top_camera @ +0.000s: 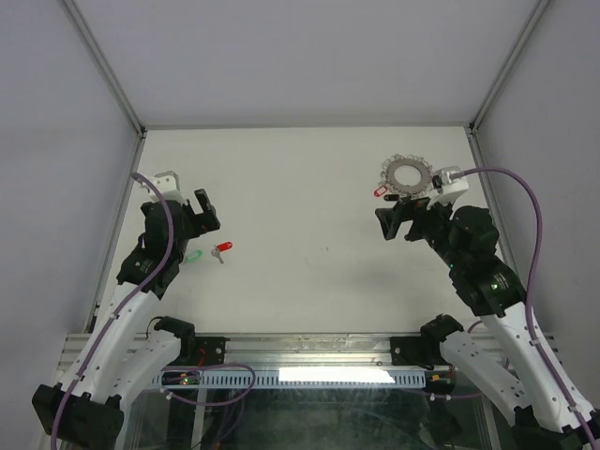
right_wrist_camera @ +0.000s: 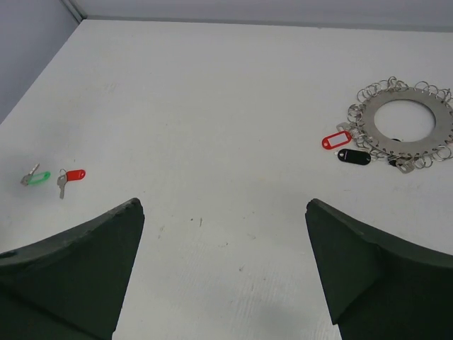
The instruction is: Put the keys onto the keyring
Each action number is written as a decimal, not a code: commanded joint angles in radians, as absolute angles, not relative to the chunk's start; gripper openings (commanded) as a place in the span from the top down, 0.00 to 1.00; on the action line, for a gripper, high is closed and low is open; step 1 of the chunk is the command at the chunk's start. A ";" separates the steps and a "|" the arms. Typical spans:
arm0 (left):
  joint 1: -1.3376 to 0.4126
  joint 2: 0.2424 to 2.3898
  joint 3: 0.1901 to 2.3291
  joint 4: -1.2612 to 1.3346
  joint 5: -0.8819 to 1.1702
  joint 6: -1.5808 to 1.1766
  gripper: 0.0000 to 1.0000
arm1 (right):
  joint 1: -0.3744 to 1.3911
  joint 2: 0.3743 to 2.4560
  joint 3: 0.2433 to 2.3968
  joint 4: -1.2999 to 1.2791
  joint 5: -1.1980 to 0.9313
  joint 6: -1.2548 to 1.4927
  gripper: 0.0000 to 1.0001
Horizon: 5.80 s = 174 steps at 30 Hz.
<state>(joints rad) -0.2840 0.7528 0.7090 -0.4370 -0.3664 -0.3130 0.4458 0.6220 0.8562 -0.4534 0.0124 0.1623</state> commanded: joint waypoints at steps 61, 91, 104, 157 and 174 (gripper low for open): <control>-0.279 0.888 0.733 -0.408 -0.303 -0.258 0.01 | 0.045 2.130 1.772 -0.560 -0.011 0.209 0.11; -0.280 0.923 0.737 -0.408 -0.290 -0.261 0.01 | 0.141 2.107 1.593 -0.622 -0.095 0.225 0.09; -0.279 0.930 0.736 -0.408 -0.277 -0.261 0.01 | 0.364 1.902 1.253 -0.492 -0.030 0.397 0.12; -0.280 0.956 0.738 -0.411 -0.252 -0.261 0.01 | 0.888 1.768 1.180 -0.671 0.033 0.225 0.32; -0.279 0.963 0.740 -0.411 -0.246 -0.260 0.01 | 0.909 1.822 1.170 -0.692 0.083 0.318 0.47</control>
